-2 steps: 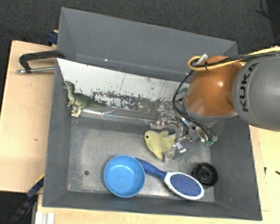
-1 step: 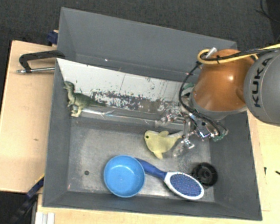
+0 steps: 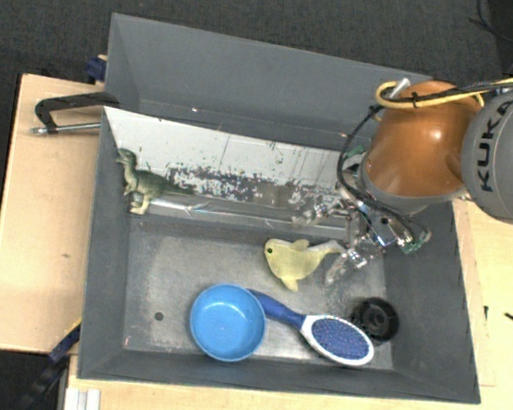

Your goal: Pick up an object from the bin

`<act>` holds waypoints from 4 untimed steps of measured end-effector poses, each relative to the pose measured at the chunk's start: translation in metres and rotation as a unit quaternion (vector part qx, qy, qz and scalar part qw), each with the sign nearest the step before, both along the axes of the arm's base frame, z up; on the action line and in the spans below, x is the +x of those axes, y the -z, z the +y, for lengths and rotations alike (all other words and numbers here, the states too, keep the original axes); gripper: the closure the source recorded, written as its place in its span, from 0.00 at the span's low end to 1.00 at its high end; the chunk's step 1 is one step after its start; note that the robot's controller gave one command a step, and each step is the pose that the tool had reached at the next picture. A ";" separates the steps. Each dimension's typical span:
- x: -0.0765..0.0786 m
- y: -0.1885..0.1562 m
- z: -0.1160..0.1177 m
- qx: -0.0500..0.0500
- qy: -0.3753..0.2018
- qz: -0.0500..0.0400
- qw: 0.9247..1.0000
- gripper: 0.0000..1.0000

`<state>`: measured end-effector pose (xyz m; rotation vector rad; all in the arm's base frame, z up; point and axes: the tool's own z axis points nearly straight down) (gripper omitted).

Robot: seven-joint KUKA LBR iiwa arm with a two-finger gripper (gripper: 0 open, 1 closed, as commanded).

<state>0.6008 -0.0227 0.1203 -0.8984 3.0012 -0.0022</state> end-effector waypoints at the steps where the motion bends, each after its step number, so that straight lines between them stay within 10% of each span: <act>1: 0.002 0.047 0.005 -0.001 -0.052 0.003 0.999 0.00; 2: 0.003 0.046 0.005 0.000 -0.050 0.003 0.999 0.00; 3: 0.004 0.042 0.004 -0.001 -0.050 0.003 0.999 1.00; 4: 0.007 -0.018 0.005 -0.001 -0.049 -0.002 0.999 1.00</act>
Offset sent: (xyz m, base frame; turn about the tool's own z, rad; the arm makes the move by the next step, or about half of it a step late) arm -0.0007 0.0048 -0.0503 -0.1066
